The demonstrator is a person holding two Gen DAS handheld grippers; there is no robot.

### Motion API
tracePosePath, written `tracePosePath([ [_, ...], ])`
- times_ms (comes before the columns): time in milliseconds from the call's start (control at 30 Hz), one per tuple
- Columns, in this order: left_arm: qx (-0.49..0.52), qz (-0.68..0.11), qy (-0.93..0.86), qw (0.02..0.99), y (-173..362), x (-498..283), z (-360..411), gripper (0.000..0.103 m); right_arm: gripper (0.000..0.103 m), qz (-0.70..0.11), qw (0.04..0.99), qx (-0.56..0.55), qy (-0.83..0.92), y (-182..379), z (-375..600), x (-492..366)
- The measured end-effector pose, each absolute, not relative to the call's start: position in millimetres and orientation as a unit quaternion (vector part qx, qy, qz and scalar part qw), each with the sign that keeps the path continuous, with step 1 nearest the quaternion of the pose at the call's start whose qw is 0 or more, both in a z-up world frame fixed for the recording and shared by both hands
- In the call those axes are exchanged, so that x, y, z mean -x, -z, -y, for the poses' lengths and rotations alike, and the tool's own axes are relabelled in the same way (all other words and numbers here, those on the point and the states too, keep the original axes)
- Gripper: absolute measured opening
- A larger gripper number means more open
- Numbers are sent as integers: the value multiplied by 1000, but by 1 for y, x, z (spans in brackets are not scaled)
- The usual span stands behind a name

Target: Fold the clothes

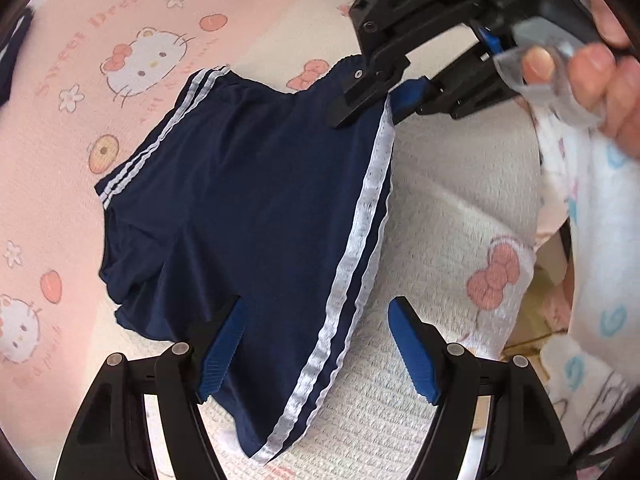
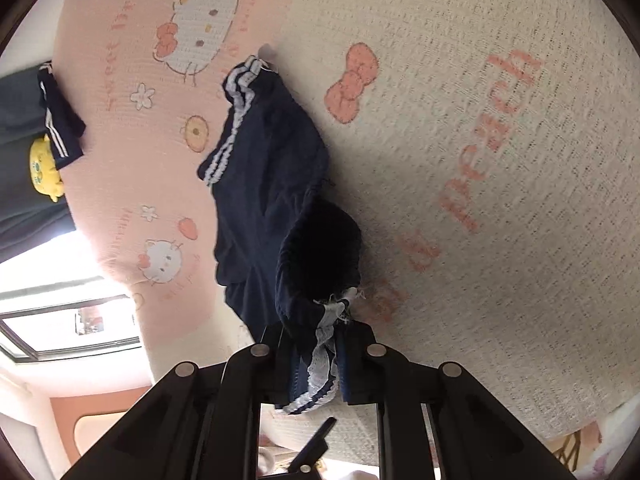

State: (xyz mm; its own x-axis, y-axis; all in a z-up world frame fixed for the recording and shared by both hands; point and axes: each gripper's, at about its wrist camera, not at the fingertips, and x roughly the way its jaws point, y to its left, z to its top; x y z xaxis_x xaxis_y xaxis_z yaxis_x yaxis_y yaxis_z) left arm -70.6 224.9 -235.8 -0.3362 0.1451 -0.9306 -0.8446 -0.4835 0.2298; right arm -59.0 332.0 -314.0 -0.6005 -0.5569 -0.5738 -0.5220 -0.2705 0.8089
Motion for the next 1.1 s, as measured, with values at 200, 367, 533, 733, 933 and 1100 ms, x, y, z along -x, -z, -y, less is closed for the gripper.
tracePosePath([
  [200,489,-361,-720,335,255,81,-239,72,13,620,18,-432,654,310,-331,53],
  [367,468,-355,-746,314,258,83,-247,72,13,620,15,-431,655,311,-327,53],
  [533,407,-405,-774,267,262,78,-249,72,13,625,15,-427,653,315,-327,45],
  [733,337,-494,-761,253,271,60,-236,72,14,620,16,-434,653,314,-322,47],
  [933,214,-618,-725,216,292,42,-220,72,14,619,1,-446,646,320,-316,55],
  [1100,212,-627,-726,188,288,51,-219,71,14,629,-4,-438,642,319,-324,50],
])
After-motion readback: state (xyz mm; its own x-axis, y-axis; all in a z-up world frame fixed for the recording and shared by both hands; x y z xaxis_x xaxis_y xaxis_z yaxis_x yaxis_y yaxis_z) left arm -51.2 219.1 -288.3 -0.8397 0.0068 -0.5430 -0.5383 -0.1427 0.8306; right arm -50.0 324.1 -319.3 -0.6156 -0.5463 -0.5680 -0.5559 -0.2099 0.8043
